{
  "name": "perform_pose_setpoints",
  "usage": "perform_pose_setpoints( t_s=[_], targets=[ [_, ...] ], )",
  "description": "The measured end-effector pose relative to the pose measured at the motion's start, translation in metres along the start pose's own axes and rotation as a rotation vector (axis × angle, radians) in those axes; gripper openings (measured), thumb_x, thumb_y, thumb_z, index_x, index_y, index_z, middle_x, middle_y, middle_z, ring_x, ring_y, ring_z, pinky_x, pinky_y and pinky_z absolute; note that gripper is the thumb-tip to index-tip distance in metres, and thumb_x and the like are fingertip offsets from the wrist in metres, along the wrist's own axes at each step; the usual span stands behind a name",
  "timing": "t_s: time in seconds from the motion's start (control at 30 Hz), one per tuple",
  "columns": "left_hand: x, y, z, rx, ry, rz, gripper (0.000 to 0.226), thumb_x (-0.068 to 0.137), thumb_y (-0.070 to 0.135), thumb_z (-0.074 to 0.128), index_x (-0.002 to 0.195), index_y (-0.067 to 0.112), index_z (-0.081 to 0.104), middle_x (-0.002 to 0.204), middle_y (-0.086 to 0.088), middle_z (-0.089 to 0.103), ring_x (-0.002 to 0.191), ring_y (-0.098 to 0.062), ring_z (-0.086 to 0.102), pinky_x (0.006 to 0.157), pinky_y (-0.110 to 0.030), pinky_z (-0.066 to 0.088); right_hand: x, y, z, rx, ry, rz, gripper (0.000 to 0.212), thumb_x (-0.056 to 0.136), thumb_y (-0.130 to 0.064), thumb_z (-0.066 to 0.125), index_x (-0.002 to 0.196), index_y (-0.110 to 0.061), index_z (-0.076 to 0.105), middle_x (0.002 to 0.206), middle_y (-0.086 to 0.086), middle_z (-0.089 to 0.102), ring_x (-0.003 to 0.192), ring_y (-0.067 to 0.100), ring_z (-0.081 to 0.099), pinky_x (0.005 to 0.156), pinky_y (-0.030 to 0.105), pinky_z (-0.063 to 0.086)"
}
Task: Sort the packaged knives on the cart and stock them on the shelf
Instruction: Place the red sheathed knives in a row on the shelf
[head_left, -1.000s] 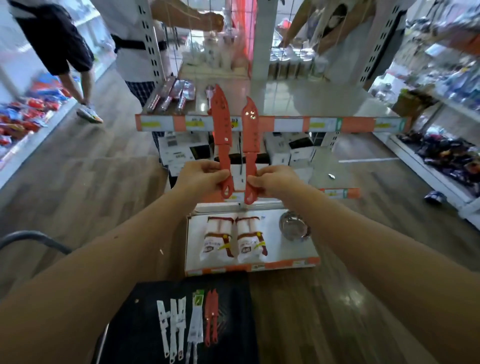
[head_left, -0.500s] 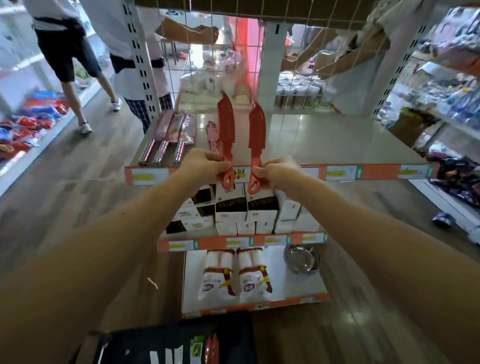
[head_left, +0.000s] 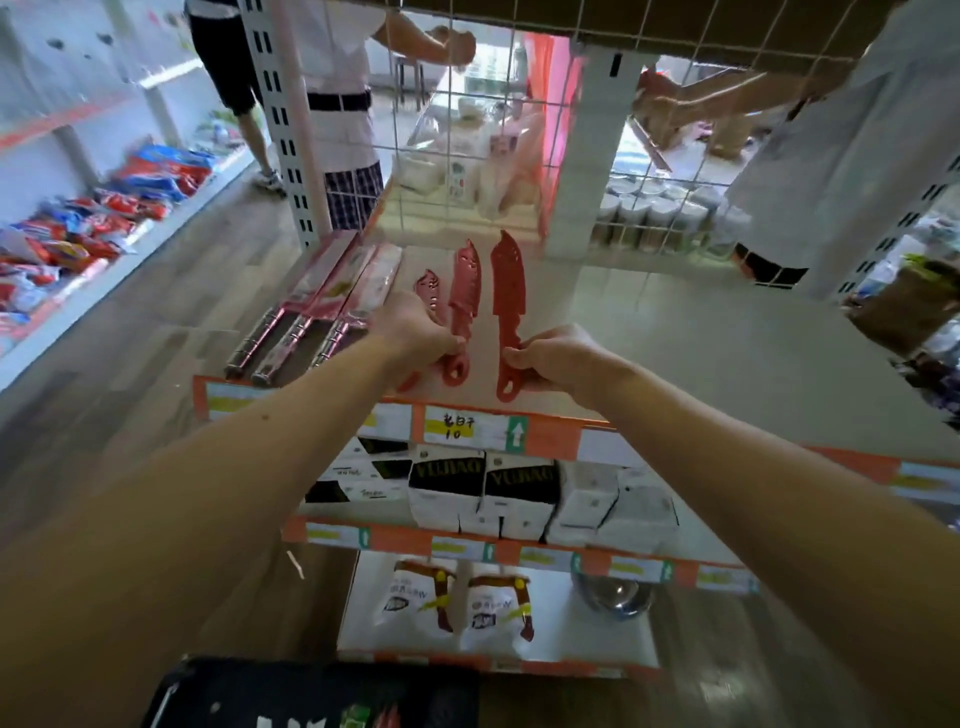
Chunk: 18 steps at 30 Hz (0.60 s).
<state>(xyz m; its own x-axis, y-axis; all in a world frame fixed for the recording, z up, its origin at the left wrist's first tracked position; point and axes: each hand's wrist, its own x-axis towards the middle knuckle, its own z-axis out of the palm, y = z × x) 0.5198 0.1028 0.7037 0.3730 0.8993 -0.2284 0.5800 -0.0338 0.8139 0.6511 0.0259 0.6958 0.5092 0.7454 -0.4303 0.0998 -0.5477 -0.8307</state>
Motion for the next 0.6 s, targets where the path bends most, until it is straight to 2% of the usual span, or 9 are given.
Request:
perform_pose_setpoints(
  t_s=[0.1, 0.13, 0.17, 0.23, 0.3, 0.33, 0.4, 0.5, 0.6],
  targets=[
    [0.008, -0.001, 0.003, 0.015, 0.018, -0.014, 0.024, 0.075, 0.014, 0.075, 0.093, -0.001, 0.067, 0.086, -0.013, 0.067, 0.086, -0.027, 0.067, 0.083, -0.041, 0.057, 0.016, 0.002, 0.001, -0.052, -0.019, 0.006, 0.029, 0.083, -0.014, 0.068, 0.107, 0.003, 0.066, 0.105, 0.016, 0.070, 0.090, 0.021, 0.067, 0.086, 0.028, 0.055],
    [0.010, -0.002, 0.004, 0.009, 0.016, -0.030, 0.023, 0.075, 0.013, 0.075, 0.092, -0.001, 0.067, 0.086, -0.013, 0.066, 0.086, -0.027, 0.067, 0.082, -0.041, 0.057, 0.019, 0.002, 0.002, -0.079, -0.024, 0.008, 0.029, 0.082, -0.016, 0.069, 0.105, 0.002, 0.067, 0.101, 0.013, 0.070, 0.084, 0.019, 0.067, 0.081, 0.026, 0.056],
    [0.012, -0.004, 0.004, 0.011, 0.010, -0.042, 0.023, 0.075, 0.012, 0.075, 0.093, 0.000, 0.066, 0.088, -0.014, 0.066, 0.087, -0.027, 0.067, 0.082, -0.040, 0.057, 0.021, 0.003, 0.002, -0.111, -0.026, 0.010, 0.029, 0.082, -0.018, 0.070, 0.104, 0.000, 0.068, 0.095, 0.010, 0.069, 0.074, 0.016, 0.064, 0.069, 0.020, 0.055],
    [0.014, -0.007, 0.004, 0.043, -0.004, -0.051, 0.024, 0.075, 0.012, 0.075, 0.094, 0.000, 0.066, 0.093, -0.016, 0.066, 0.089, -0.028, 0.067, 0.082, -0.039, 0.057, 0.024, 0.004, 0.003, -0.147, -0.020, 0.013, 0.027, 0.082, -0.020, 0.070, 0.101, -0.001, 0.069, 0.085, 0.008, 0.066, 0.059, 0.010, 0.054, 0.045, 0.013, 0.045],
    [0.015, -0.011, 0.004, 0.101, -0.017, -0.039, 0.024, 0.076, 0.012, 0.074, 0.095, -0.001, 0.067, 0.096, -0.017, 0.067, 0.091, -0.029, 0.067, 0.083, -0.039, 0.057, 0.028, 0.003, 0.005, -0.143, -0.007, 0.022, 0.021, 0.082, -0.019, 0.070, 0.094, -0.001, 0.068, 0.075, 0.006, 0.062, 0.053, 0.008, 0.050, 0.037, 0.012, 0.040],
    [0.015, -0.012, 0.004, 0.133, -0.021, -0.027, 0.025, 0.077, 0.012, 0.073, 0.097, -0.001, 0.067, 0.097, -0.017, 0.067, 0.091, -0.029, 0.067, 0.084, -0.040, 0.057, 0.030, 0.003, 0.006, -0.137, -0.001, 0.030, 0.018, 0.082, -0.019, 0.071, 0.088, -0.003, 0.067, 0.071, 0.004, 0.060, 0.052, 0.008, 0.050, 0.037, 0.012, 0.042],
    [0.015, -0.013, 0.004, 0.204, -0.010, 0.018, 0.027, 0.077, 0.013, 0.073, 0.099, -0.002, 0.067, 0.098, -0.018, 0.067, 0.093, -0.029, 0.066, 0.085, -0.039, 0.056, 0.032, 0.001, 0.007, -0.120, 0.003, 0.047, 0.016, 0.081, -0.020, 0.072, 0.081, -0.006, 0.064, 0.072, 0.005, 0.061, 0.053, 0.009, 0.053, 0.047, 0.015, 0.047],
    [0.016, -0.015, 0.004, 0.330, 0.024, 0.126, 0.028, 0.077, 0.018, 0.073, 0.095, -0.003, 0.070, 0.096, -0.018, 0.069, 0.093, -0.030, 0.064, 0.086, -0.036, 0.053, 0.036, 0.000, 0.011, -0.081, -0.010, 0.062, 0.020, 0.079, -0.017, 0.074, 0.087, -0.002, 0.064, 0.083, 0.010, 0.065, 0.062, 0.015, 0.060, 0.067, 0.024, 0.055],
    [0.015, -0.016, 0.004, 0.411, 0.011, 0.187, 0.022, 0.079, 0.019, 0.070, 0.085, -0.002, 0.070, 0.080, -0.014, 0.064, 0.089, -0.031, 0.064, 0.071, -0.027, 0.046, 0.035, 0.000, 0.017, -0.081, -0.022, 0.063, 0.020, 0.075, -0.015, 0.077, 0.077, -0.003, 0.062, 0.087, 0.013, 0.066, 0.078, 0.020, 0.064, 0.083, 0.036, 0.057]
  ],
)
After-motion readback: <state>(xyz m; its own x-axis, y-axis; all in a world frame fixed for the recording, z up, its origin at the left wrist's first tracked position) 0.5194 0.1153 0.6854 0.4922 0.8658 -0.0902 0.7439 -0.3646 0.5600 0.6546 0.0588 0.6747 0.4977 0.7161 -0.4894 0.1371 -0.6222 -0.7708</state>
